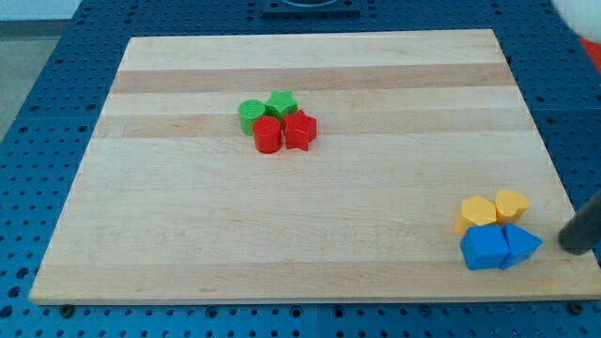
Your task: Separate the blue blocks from the yellow blocks
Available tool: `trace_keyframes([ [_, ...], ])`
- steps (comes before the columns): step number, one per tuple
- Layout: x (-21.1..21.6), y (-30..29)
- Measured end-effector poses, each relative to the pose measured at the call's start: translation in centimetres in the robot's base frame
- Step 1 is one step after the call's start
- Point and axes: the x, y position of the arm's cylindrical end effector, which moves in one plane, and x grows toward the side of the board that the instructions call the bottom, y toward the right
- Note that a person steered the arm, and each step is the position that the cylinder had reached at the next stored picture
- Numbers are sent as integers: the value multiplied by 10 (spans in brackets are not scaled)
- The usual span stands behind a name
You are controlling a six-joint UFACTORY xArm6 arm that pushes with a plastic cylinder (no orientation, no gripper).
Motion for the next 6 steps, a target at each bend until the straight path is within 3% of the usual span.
trace_keyframes([
  [2,17,-45],
  [5,-11,-123],
  [6,-13,-121],
])
